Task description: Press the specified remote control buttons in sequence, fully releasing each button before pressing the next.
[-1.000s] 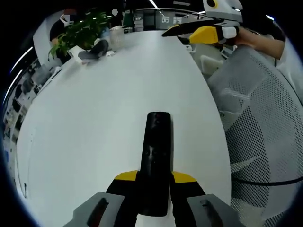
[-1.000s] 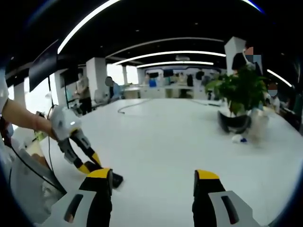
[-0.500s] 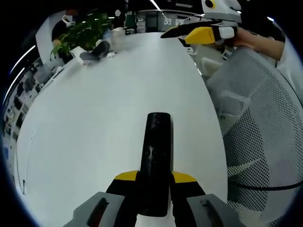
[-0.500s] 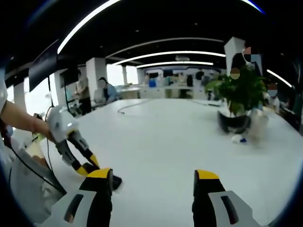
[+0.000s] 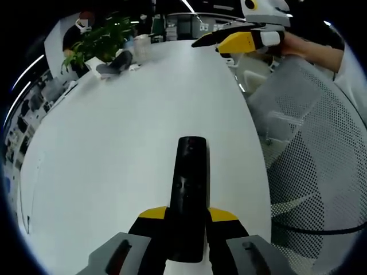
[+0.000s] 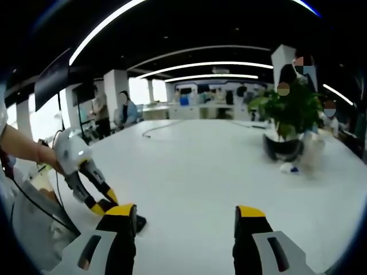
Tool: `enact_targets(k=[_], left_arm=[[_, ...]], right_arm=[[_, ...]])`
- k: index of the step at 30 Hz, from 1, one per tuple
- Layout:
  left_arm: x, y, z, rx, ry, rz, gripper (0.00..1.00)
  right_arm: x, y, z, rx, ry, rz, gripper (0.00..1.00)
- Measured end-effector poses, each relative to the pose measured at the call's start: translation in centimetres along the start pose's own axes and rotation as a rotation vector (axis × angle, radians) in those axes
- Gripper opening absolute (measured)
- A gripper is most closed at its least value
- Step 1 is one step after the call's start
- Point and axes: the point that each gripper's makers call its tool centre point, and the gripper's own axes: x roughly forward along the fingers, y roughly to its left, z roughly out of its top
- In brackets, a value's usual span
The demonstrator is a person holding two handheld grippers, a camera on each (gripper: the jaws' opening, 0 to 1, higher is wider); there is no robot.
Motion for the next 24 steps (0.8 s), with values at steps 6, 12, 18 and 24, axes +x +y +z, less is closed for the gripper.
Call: enact_targets(k=[6,12,18,24], left_arm=[[0.0,-0.4,0.0,-0.002,-0.003,0.001,0.24],[0.0,-0.7,0.1,-0.002,-0.005,0.001,0.24],[0.0,-1.0,0.1,-0.002,-0.006,0.001,0.24],[0.1,-1.4,0.1,-0.004,-0.007,0.002,0.24]], right_arm=[[0.0,0.1,-0.1,-0.001,0.004,0.005,0.67],[0.0,0.3,-0.1,-0.004,0.008,0.012,0.66],[0.0,0.3,-0.1,-0.007,0.011,0.015,0.65],[0.0,0.4,-0.2,-0.008,0.013,0.021,0.65]])
